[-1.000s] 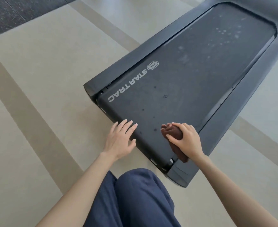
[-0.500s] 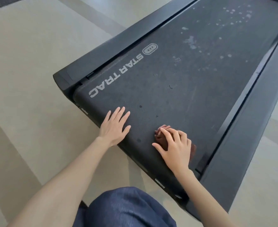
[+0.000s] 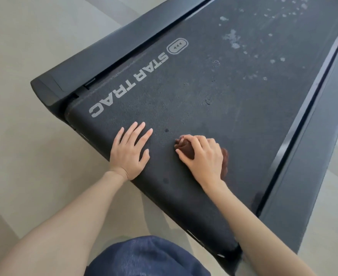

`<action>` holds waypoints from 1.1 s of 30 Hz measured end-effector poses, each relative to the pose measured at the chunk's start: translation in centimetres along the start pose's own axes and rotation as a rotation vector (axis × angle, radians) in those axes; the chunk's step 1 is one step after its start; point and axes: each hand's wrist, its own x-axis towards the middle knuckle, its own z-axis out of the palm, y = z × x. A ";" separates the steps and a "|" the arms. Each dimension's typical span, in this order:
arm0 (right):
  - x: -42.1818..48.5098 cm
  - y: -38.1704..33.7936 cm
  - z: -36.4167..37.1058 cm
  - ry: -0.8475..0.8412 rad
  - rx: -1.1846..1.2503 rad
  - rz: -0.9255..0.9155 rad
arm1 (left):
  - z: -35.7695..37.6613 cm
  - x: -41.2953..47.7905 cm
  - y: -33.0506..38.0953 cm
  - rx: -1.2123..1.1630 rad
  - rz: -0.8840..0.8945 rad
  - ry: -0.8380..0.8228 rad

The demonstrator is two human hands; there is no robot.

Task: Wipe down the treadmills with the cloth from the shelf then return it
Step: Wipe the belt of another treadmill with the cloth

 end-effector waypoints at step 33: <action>0.6 16.3 -3.9 -0.005 -0.208 0.267 | -0.9 3.7 12.9 -0.158 0.363 -0.013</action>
